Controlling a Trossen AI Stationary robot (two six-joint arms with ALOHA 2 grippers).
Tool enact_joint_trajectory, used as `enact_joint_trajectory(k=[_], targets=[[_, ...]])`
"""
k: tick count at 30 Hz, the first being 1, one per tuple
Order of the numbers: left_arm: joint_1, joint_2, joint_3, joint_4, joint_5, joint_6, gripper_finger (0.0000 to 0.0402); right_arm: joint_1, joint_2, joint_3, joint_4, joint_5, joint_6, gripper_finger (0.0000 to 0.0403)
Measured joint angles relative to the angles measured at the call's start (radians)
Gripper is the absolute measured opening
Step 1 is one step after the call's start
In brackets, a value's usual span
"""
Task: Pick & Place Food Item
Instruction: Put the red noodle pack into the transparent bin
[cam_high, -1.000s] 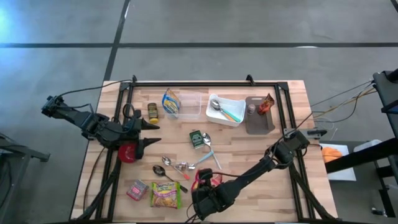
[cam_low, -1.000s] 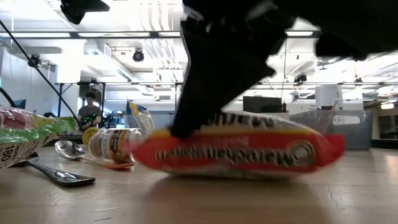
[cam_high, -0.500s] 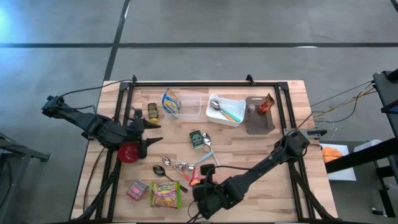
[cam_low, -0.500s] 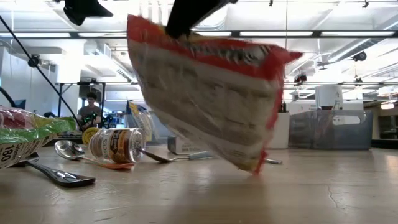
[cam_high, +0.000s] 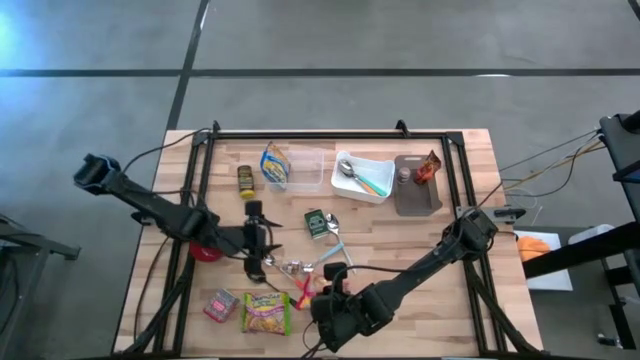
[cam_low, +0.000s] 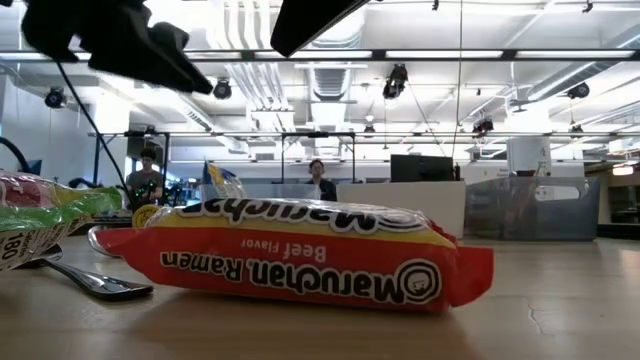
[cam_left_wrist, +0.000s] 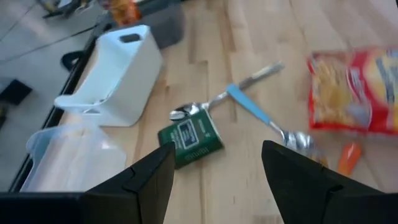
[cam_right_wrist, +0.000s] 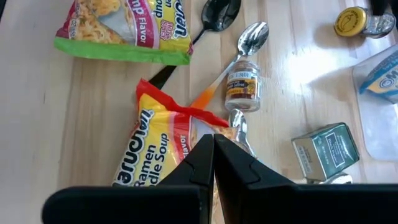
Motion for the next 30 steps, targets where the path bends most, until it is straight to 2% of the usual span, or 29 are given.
enact_joint_trajectory(k=[7,12,15,20,25,30], targets=[[0.0,0.061,0.016,0.048,0.012,-0.004,0.0243,-0.003,0.0,0.0,-0.013,-0.003,0.11,0.0008],[0.0,0.063,0.023,0.051,0.023,-0.066,0.0243,-0.009,0.004,0.0,-0.035,-0.035,0.278,0.0008],[0.0,0.063,0.023,0.06,0.11,-0.215,0.0253,-0.01,0.004,0.0,-0.084,-0.034,0.363,0.0008],[0.002,0.07,0.023,0.098,0.278,-0.517,0.0304,-0.009,0.004,0.0,-0.182,-0.047,0.453,0.0008],[0.002,0.076,0.023,0.112,0.315,-0.686,0.0353,-0.009,0.003,-0.002,-0.332,-0.078,0.637,0.0009],[0.001,0.148,0.021,0.199,0.366,-0.78,0.0366,0.01,0.003,-0.014,-0.483,-0.133,0.819,0.0009]])
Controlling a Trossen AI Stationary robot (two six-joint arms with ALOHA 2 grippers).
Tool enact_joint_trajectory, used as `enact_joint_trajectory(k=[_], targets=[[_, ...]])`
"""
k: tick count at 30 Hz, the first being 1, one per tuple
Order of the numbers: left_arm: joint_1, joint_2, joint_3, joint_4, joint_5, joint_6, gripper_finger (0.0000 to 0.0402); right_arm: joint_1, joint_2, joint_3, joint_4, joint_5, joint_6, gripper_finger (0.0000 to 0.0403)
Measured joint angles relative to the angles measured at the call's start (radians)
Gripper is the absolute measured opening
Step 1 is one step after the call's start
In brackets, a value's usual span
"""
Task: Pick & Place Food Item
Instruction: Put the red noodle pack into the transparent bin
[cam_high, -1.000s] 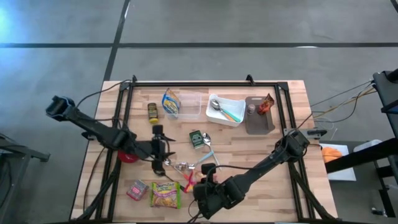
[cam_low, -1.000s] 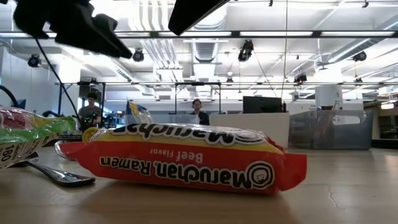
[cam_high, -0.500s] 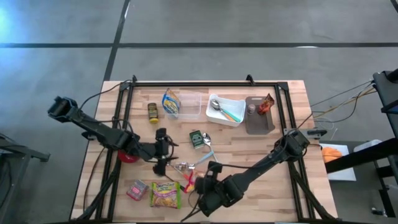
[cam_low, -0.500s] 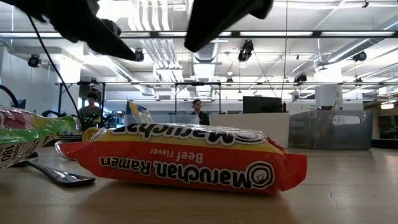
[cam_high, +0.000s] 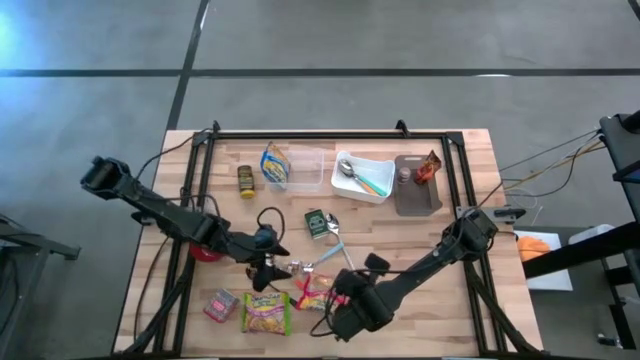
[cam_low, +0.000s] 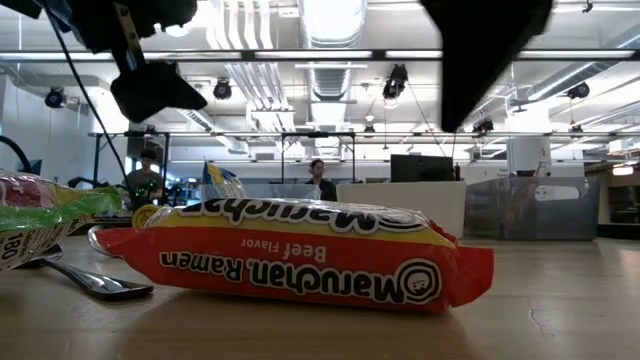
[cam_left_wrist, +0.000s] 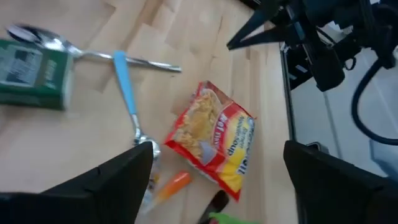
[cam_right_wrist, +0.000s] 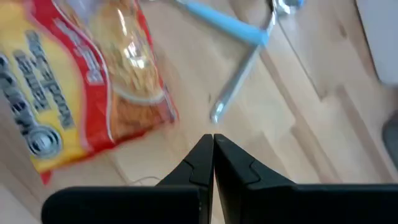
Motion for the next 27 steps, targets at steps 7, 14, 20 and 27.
enact_joint_trajectory(k=[7,14,20,27], targets=[[-0.001,0.17,0.0,0.172,0.094,-0.136,0.0367,0.033,-0.002,-0.037,0.01,-0.003,0.053,0.0009],[-0.001,0.298,0.061,0.211,0.153,-0.179,0.0367,0.049,-0.002,-0.074,0.041,-0.003,0.09,0.0009],[-0.002,0.387,0.16,0.137,0.192,-0.181,0.0367,0.052,-0.002,-0.113,0.122,-0.003,0.057,0.0009],[-0.009,0.439,0.211,0.058,0.207,-0.23,0.0367,0.052,-0.002,-0.131,0.129,-0.005,0.058,0.0009]])
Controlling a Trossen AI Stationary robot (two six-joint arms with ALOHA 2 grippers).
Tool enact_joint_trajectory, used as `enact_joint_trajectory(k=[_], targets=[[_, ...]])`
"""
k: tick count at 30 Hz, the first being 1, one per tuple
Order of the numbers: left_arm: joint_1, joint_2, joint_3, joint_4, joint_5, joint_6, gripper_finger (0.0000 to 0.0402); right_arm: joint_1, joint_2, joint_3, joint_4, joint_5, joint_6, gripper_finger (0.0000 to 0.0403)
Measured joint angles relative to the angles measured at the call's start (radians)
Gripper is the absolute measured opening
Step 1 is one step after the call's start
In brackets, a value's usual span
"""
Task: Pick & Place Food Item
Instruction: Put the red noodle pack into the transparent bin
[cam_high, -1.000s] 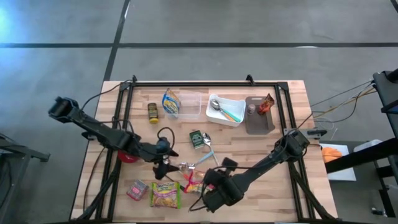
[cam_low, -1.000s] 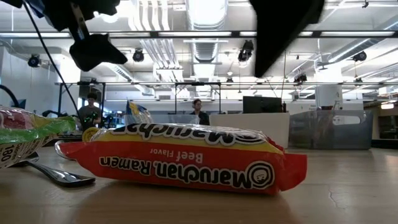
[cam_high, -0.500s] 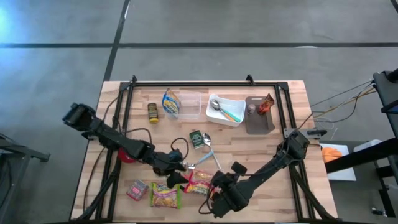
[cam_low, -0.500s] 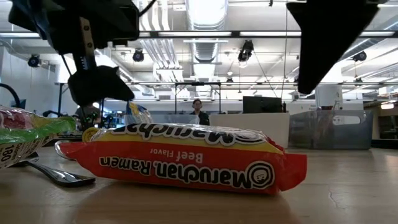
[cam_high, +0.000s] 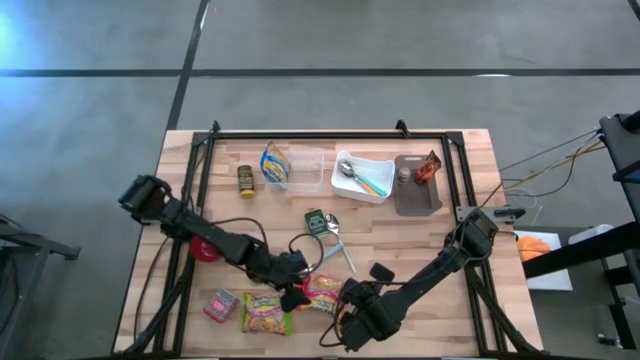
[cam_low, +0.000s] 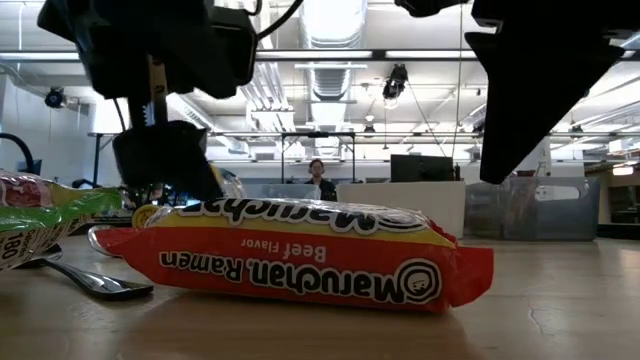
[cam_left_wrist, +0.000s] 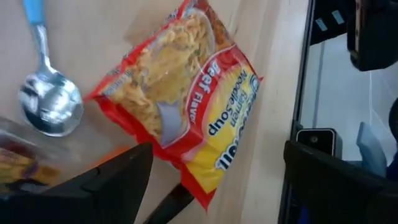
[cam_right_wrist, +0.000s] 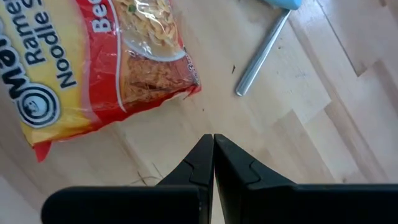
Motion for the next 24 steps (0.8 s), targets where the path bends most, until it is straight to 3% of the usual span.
enact_joint_trajectory(k=[18,24], targets=[[-0.001,0.007,-0.008,-0.042,-0.049,-0.069,0.0367,0.0,0.0,-0.011,0.072,-0.006,-0.02,0.0009],[0.002,0.068,-0.008,-0.037,-0.044,-0.068,0.0367,-0.001,0.0,-0.067,0.16,-0.034,-0.039,0.0009]])
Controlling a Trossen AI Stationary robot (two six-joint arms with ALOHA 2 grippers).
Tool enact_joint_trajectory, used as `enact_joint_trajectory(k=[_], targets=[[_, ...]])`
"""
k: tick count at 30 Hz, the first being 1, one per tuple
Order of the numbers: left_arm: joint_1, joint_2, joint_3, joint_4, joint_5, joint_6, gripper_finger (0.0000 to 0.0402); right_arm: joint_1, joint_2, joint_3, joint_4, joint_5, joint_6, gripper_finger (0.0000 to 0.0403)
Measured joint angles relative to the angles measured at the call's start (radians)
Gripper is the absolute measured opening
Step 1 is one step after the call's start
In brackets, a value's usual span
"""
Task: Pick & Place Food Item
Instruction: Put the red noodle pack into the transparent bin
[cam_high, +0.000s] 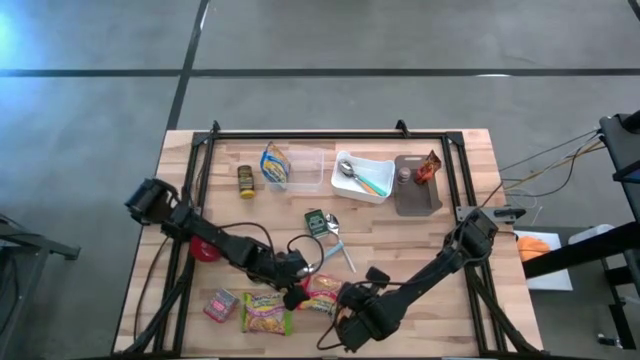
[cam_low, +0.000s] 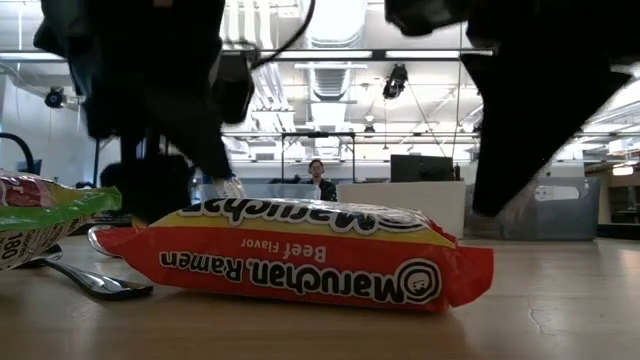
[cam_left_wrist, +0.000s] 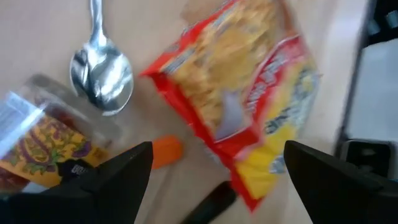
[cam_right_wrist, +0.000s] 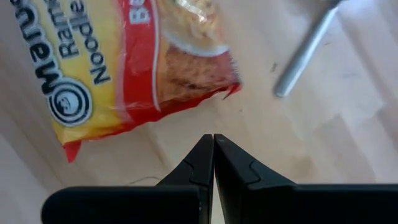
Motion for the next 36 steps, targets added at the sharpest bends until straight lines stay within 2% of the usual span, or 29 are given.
enact_joint_trajectory(k=[11,19,30,33,36], targets=[[0.024,0.029,0.0,0.16,0.061,0.048,0.0367,0.0,0.0,-0.049,0.133,0.011,-0.041,0.0008],[0.025,0.033,0.0,0.139,0.071,0.052,0.0367,-0.005,0.0,-0.068,0.21,0.067,-0.07,0.0008],[0.025,0.057,0.0,0.158,0.079,0.088,0.0366,-0.016,0.0,-0.069,0.247,0.071,-0.102,0.0008],[0.025,0.057,0.0,0.159,0.081,0.102,0.0352,-0.016,0.0,-0.069,0.248,0.073,-0.105,0.0008],[0.025,0.057,-0.001,0.158,0.082,0.116,0.0315,-0.016,0.0,-0.069,0.248,0.074,-0.109,0.0008]])
